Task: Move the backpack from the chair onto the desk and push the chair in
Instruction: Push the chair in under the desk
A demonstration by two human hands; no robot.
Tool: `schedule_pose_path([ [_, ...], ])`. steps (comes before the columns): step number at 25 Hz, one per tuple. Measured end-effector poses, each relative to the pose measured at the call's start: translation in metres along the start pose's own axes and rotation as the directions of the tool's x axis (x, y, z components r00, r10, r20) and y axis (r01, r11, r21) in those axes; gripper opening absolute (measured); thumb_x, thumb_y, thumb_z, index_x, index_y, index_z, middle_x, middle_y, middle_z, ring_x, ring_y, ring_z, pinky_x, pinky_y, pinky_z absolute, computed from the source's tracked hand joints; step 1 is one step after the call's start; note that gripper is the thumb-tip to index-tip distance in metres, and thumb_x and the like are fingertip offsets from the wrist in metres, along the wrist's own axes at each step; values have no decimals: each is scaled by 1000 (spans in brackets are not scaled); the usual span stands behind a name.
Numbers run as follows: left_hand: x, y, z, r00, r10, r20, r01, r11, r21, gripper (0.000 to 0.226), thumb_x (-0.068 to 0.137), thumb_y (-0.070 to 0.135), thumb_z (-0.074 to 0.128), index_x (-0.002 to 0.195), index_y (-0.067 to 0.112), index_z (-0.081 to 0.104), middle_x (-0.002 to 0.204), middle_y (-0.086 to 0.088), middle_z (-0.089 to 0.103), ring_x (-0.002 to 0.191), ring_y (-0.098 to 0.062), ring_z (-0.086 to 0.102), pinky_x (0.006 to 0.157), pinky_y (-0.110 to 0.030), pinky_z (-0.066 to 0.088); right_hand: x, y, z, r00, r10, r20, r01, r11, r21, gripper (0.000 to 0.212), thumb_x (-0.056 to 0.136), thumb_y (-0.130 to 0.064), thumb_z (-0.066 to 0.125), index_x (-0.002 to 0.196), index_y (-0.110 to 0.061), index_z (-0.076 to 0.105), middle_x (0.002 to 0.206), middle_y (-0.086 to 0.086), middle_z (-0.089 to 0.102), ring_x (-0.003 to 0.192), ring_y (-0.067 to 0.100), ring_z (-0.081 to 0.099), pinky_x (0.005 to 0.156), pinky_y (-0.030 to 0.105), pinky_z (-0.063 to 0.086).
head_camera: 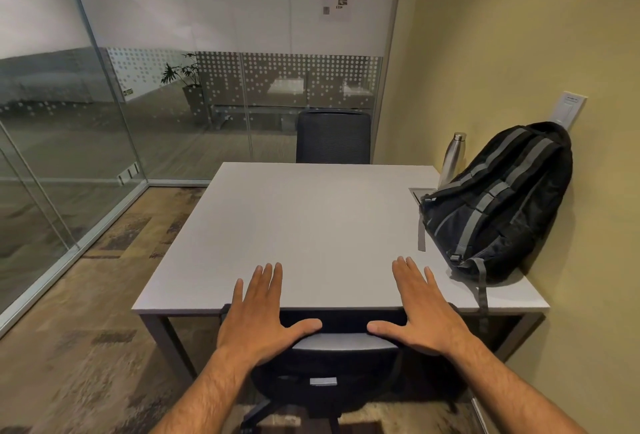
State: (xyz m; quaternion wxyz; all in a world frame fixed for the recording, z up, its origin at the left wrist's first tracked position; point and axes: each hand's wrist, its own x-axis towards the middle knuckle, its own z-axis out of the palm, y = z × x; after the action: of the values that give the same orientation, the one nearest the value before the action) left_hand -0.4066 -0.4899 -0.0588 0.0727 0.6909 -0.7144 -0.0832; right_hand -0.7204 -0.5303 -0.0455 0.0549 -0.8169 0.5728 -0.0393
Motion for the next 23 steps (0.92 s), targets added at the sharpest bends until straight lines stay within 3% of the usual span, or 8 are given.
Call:
schedule_pose_path([
  [5, 17, -11, -1, 1000, 13, 17, -13, 1000, 3, 129, 58, 110, 11, 149, 29, -32, 169, 4, -21, 153, -14, -25, 126, -47, -13, 10, -3, 2, 1000, 12, 13, -12, 1000, 1, 137, 64, -107, 22, 160, -15, -14, 164, 0, -23, 152, 16, -24, 126, 48, -12],
  [17, 3, -7, 2, 999, 4, 35, -6, 999, 45, 125, 59, 109, 4, 147, 29, -34, 167, 1, -25, 152, -16, -27, 124, -48, -18, 4, -3, 6, 1000, 6, 31, -4, 999, -50, 135, 64, -107, 18, 160, -17, -16, 162, -1, -28, 146, 14, -31, 119, 42, -23],
  [23, -15, -6, 6, 999, 17, 44, -20, 998, 53, 124, 61, 108, 3, 149, 27, -32, 165, 2, -27, 151, -16, -30, 121, -46, -23, -16, -7, 10, 999, -7, 36, 10, 997, -75, 133, 67, -106, 16, 158, -15, -17, 163, 1, -27, 150, 15, -29, 121, 43, -21],
])
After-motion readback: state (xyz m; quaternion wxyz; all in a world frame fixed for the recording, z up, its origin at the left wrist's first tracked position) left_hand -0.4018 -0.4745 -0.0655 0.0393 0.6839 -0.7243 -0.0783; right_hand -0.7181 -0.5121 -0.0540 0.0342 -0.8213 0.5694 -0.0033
